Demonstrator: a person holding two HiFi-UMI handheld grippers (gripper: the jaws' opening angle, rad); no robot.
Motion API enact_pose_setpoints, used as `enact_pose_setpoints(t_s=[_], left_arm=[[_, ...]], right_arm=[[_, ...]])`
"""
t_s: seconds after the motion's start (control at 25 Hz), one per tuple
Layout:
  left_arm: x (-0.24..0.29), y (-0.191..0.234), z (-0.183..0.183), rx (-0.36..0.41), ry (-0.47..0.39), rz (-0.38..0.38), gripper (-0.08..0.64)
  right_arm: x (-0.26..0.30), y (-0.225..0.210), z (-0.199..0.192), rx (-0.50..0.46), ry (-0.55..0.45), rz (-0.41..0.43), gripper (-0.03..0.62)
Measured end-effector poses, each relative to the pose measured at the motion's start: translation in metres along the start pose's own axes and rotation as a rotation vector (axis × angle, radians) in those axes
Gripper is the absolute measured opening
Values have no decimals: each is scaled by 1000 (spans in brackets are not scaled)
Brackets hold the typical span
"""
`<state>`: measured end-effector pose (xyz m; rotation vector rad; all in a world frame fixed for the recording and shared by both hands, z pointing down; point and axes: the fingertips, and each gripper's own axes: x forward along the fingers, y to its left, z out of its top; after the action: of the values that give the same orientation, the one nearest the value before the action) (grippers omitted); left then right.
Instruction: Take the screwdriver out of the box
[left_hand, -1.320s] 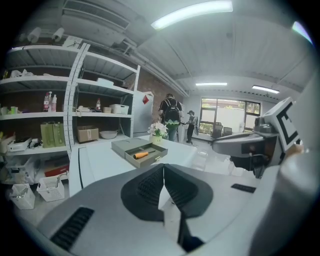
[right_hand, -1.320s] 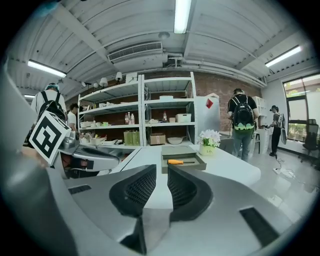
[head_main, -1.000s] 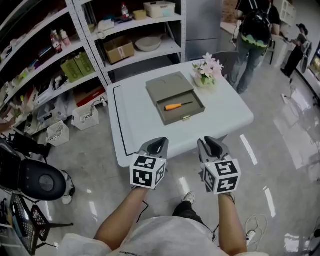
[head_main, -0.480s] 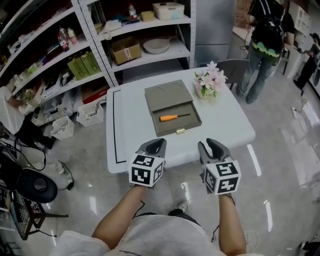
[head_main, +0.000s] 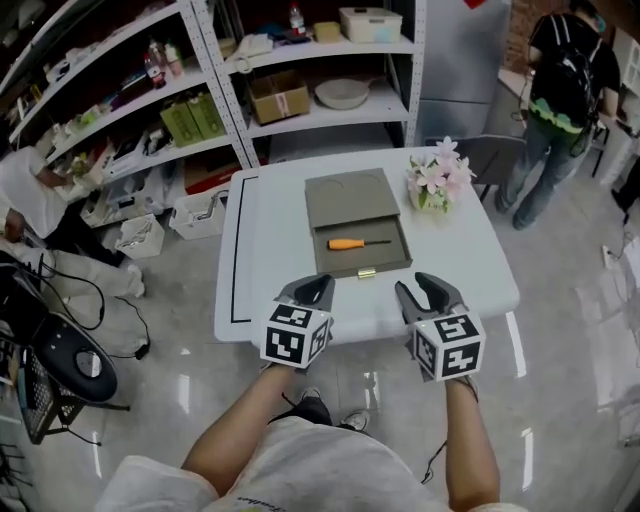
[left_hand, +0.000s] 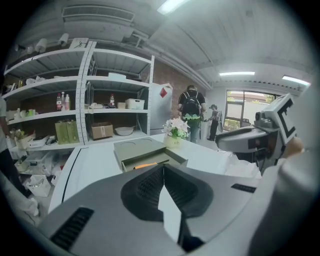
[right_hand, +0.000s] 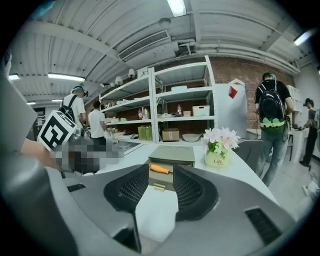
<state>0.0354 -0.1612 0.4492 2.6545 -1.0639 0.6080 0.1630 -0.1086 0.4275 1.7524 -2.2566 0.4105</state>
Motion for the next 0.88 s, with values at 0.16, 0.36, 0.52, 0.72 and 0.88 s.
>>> enact_pose_setpoints(t_s=[0.16, 0.36, 0.52, 0.72, 0.88], left_arm=[[1, 13, 1, -17, 2, 36, 6], [11, 29, 3, -43, -2, 70, 6], [30, 43, 1, -58, 9, 83, 6], [50, 65, 2, -93, 21, 105, 6], [65, 89, 5, -112, 32, 118, 6]], right_arm=[[22, 1, 9, -60, 23, 69, 158], [51, 13, 18, -178, 79, 204, 160], [81, 15, 20, -285, 130, 277, 160], [117, 21, 16, -359, 197, 384, 160], [148, 24, 9, -428, 267, 446, 161]])
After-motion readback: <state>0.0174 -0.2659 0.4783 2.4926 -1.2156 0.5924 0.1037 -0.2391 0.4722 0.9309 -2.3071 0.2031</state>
